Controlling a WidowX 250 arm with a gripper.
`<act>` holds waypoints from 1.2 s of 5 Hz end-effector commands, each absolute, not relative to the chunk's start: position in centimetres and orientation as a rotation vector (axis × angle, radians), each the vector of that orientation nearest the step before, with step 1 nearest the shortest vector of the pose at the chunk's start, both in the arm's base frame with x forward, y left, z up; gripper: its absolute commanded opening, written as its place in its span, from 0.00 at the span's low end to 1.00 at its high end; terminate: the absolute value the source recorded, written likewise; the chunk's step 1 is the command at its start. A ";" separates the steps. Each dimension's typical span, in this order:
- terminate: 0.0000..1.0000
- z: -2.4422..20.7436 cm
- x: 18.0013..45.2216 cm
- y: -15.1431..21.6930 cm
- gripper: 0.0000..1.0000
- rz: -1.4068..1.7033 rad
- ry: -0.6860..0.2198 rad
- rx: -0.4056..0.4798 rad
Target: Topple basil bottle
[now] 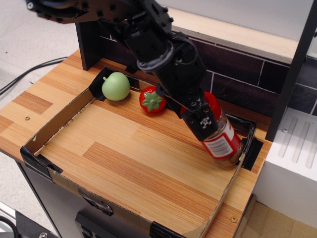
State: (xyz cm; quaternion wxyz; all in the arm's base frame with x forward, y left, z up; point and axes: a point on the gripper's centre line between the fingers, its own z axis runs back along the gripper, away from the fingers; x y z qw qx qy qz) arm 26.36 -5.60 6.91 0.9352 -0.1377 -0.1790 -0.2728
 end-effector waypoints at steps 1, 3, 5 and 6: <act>0.00 6.6 25.1 -4.1 0.00 -0.550 -0.287 -0.192; 0.00 4.2 23.9 -3.4 0.00 -0.536 -0.164 -0.120; 0.00 1.9 24.9 -3.8 1.00 -0.461 -0.103 -0.036; 0.00 2.6 24.9 -4.5 1.00 -0.440 -0.083 -0.023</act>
